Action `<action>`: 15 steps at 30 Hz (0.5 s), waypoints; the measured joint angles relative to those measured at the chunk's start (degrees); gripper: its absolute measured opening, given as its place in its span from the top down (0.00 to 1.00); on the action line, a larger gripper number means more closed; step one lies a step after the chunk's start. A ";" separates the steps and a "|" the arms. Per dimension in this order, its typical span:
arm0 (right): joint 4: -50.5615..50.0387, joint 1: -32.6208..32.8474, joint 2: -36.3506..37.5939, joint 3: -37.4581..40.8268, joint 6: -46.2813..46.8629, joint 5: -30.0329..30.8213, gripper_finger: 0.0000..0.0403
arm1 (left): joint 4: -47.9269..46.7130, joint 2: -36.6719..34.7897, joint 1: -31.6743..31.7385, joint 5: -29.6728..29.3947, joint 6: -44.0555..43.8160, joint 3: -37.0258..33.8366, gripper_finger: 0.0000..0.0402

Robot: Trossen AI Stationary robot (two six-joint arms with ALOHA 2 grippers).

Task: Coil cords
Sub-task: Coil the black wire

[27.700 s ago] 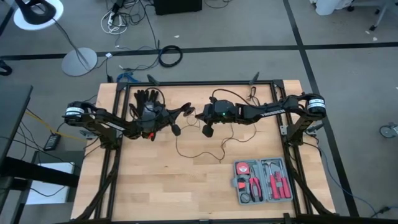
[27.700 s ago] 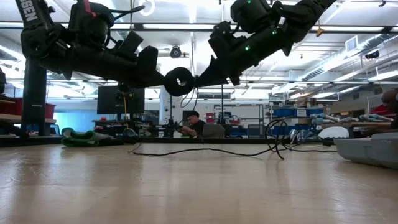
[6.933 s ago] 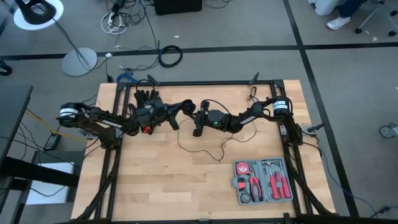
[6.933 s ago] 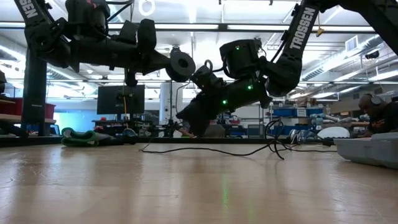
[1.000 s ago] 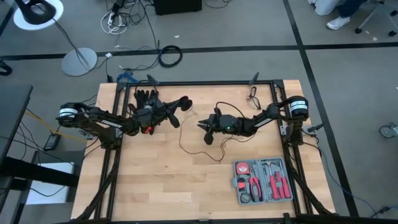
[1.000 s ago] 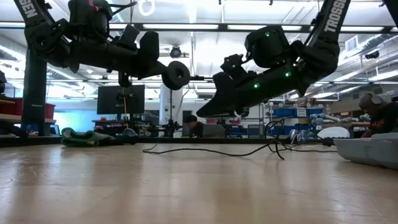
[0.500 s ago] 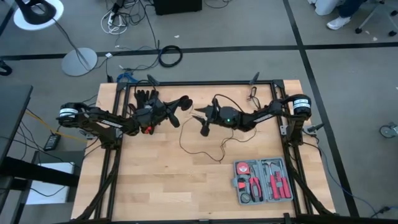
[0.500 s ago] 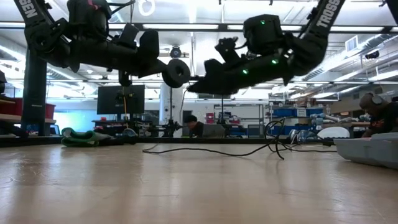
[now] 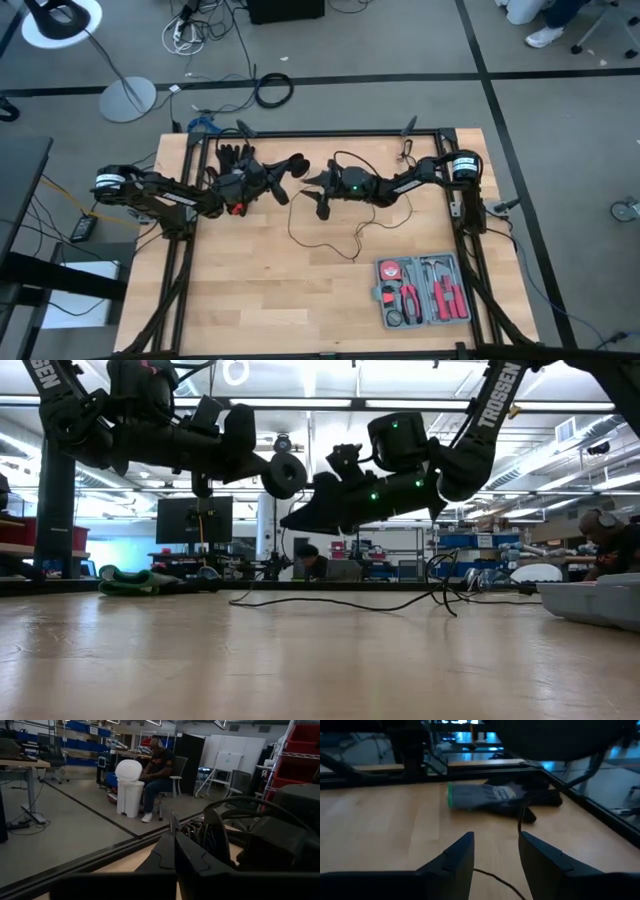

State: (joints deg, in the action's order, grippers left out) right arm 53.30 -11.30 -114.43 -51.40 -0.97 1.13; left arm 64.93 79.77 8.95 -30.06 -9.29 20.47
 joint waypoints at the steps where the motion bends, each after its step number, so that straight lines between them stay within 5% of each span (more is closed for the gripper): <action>1: 0.17 -0.01 -0.07 0.01 -0.12 0.69 0.62 | -0.01 0.00 0.00 0.22 -0.01 0.00 1.00; 11: 1.28 -0.04 -0.11 0.00 -0.63 3.84 0.64 | 0.15 0.00 0.00 0.35 -0.07 -0.02 1.00; 15: 1.29 -0.04 -0.11 0.00 -0.57 4.79 0.76 | 0.52 0.00 0.00 0.35 -0.27 -0.02 1.00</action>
State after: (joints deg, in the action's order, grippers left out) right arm 54.59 -11.33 -114.54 -51.40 -1.54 5.92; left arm 65.44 79.77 8.95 -29.71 -9.56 20.45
